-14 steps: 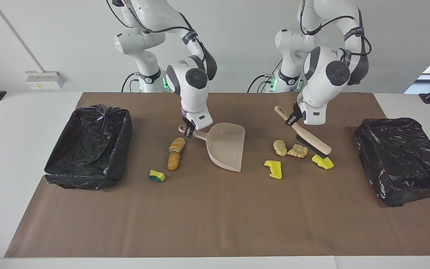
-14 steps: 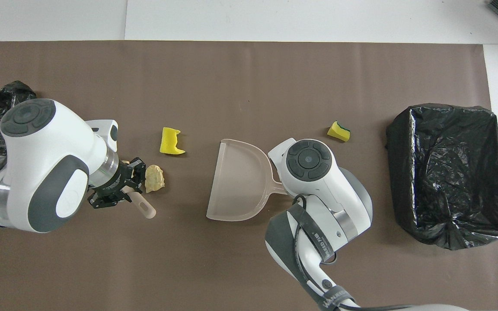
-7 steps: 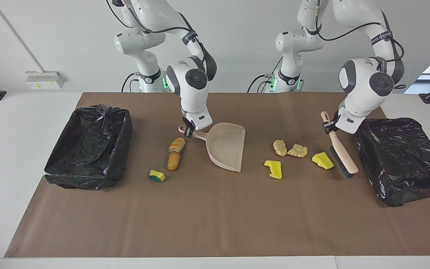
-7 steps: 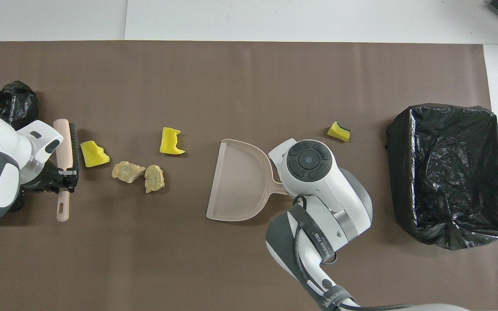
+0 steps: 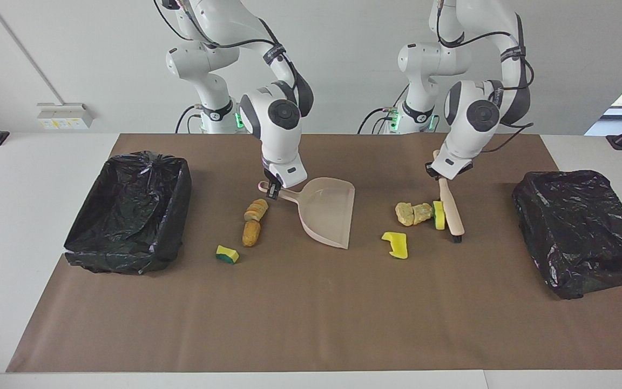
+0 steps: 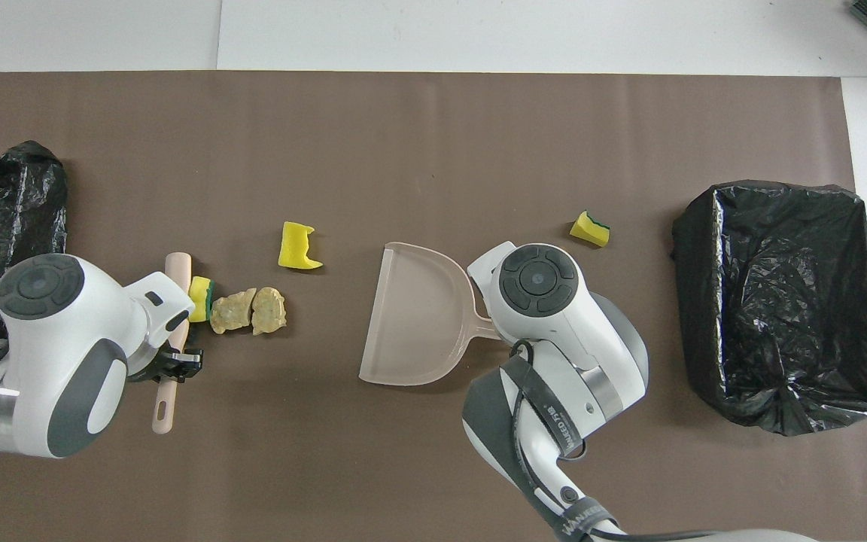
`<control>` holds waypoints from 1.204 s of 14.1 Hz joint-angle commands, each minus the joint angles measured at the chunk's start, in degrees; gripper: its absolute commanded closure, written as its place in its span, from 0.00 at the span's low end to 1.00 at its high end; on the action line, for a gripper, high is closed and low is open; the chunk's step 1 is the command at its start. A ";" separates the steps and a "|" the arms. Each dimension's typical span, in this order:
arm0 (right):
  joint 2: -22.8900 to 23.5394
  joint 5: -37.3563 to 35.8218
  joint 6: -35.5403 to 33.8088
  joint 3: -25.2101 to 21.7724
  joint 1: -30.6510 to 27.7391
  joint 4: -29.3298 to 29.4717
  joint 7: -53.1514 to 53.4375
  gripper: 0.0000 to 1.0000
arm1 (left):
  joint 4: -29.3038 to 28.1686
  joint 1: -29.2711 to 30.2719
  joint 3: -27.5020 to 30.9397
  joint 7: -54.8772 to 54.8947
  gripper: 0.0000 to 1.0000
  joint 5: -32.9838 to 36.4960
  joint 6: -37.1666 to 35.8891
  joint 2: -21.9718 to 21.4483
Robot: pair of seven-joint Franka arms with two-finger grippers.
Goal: Sweep and dump trash in bin
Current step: 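Sweep the scraps toward the dustpan with the brush in the left gripper, then push the scraps into the dustpan with the left gripper's brush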
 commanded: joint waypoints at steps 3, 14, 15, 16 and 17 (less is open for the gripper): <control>-0.04 -0.92 1.47 0.38 -1.16 -0.81 -0.16 1.00 | -0.94 -10.03 0.65 -10.68 1.00 -9.30 2.54 -0.68; -0.13 -0.92 1.47 0.38 -1.25 -1.16 -0.07 1.00 | 6.25 -27.26 0.57 -13.15 1.00 -21.97 7.47 3.45; -0.13 -0.92 1.39 0.29 -1.25 -1.16 -0.07 1.00 | 7.49 -27.53 0.57 -13.85 1.00 -22.06 6.69 3.71; -0.13 -0.92 1.47 0.38 -1.25 -1.16 -0.07 1.00 | 8.54 -27.54 0.57 -14.20 1.00 -22.06 4.59 3.46; -0.13 -0.92 1.47 0.38 -1.25 -1.16 -0.07 1.00 | 9.77 -27.45 0.65 -14.21 1.00 -21.98 1.44 2.84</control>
